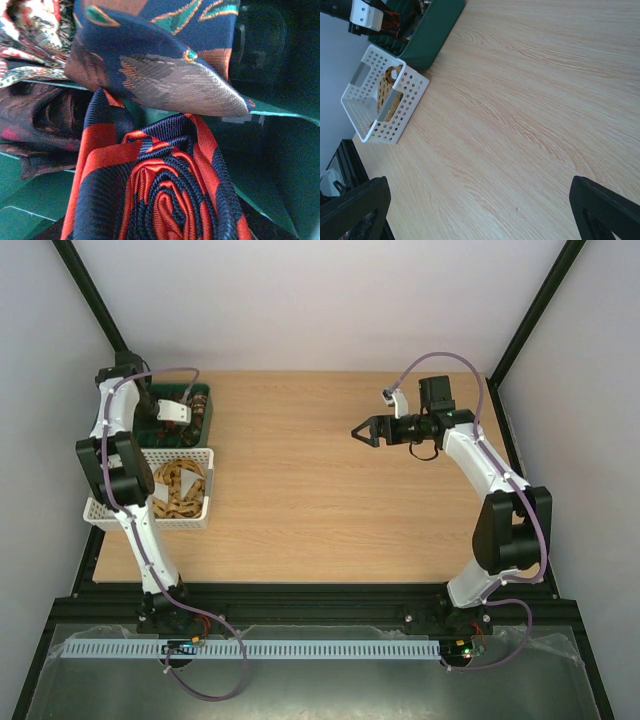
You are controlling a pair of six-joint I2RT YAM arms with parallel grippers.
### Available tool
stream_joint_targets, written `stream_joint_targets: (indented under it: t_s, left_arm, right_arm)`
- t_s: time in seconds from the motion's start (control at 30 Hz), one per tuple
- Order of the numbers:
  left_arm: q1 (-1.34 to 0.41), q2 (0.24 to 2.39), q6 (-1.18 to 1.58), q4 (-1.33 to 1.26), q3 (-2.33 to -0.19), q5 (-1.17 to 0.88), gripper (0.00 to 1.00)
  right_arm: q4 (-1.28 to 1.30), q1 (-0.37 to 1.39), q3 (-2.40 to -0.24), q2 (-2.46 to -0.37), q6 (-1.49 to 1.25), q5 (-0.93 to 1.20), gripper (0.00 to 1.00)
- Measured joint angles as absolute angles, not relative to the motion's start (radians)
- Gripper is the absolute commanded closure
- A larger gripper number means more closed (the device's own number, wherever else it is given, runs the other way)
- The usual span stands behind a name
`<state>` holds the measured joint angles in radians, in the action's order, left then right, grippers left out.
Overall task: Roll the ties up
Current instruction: Place the tie in the storage box.
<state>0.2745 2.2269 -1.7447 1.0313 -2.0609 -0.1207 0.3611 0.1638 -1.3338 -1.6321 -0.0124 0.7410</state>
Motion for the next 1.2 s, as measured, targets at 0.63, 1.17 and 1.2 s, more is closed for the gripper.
stream_joint_targets:
  t_s: [0.63,1.17,1.2]
  left_arm:
    - [0.247,2.288,-1.877,1.021,-2.074,-0.06,0.98]
    - [0.234,2.392,-1.86,1.001,-2.072,-0.059,0.55]
    - [0.234,2.391,-1.86,1.001,-2.072,-0.059,0.53]
  right_arm:
    - [0.374,0.163,-1.348,-1.651,-0.015,0.726,0.01]
    - [0.407,0.163,-1.361,-1.651,-0.002,0.682,0.01]
    - [0.407,0.163,-1.363,-1.651,-0.001,0.682,0.01]
